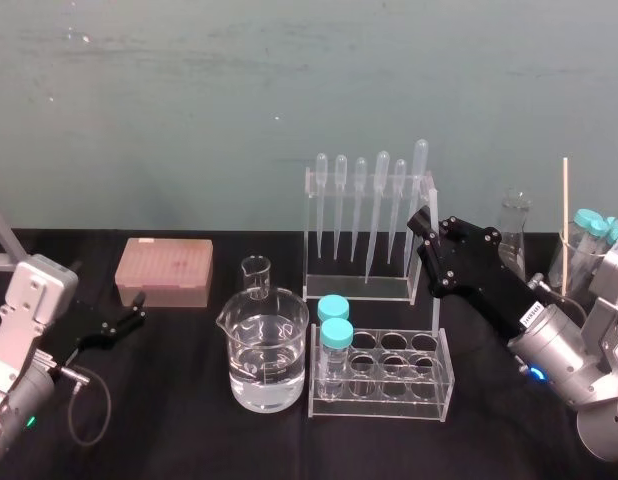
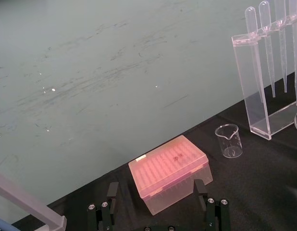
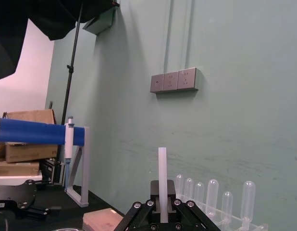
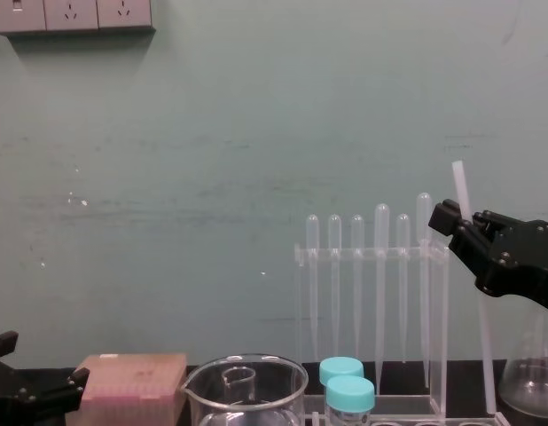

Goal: Pick up the stirring rod with one hand, then place it down.

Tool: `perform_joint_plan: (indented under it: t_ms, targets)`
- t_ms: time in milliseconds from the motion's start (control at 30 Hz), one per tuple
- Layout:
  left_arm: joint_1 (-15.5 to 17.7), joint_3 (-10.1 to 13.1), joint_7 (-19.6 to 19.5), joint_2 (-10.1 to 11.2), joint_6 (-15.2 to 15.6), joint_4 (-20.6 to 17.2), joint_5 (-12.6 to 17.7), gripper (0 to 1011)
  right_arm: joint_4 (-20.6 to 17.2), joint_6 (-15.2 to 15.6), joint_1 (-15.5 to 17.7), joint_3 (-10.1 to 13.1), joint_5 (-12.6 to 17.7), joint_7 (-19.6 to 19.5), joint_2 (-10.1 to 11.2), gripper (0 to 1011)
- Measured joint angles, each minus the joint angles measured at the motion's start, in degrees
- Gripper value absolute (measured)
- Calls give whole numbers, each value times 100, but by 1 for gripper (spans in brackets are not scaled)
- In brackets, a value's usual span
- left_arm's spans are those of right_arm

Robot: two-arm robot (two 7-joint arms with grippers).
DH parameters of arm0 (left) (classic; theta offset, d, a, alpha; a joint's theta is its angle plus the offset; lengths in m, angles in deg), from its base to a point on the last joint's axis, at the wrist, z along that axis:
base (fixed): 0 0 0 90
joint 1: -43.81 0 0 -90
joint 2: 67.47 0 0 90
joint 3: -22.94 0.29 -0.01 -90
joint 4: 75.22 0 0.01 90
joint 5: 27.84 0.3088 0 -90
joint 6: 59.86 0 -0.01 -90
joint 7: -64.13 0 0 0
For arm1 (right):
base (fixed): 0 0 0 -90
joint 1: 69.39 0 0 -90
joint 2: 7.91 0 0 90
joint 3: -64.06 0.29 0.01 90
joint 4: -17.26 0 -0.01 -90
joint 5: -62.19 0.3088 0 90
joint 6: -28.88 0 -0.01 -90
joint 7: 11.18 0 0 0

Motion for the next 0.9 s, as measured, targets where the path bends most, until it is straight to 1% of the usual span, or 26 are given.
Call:
perform_joint_plan:
  t_ms: [167, 300, 433, 600, 733, 900]
  targets:
    - [0, 0, 0, 0, 0, 0, 0, 1000, 4, 12, -5, 10, -1, 44, -3, 66]
    - [0, 0, 0, 0, 0, 0, 0, 1000, -24, 101, 13, 36, 7, 120, 1, 66]
    - [0, 0, 0, 0, 0, 0, 0, 1000, -162, 220, 123, 85, 33, 163, 15, 66]
    - [0, 0, 0, 0, 0, 0, 0, 1000, -249, 324, 223, 101, 75, 281, 23, 66]
    - [0, 0, 0, 0, 0, 0, 0, 1000, -254, 400, 260, 86, 107, 387, 0, 66]
    - [0, 0, 0, 0, 0, 0, 0, 1000, -157, 490, 258, 45, 147, 510, -31, 66]
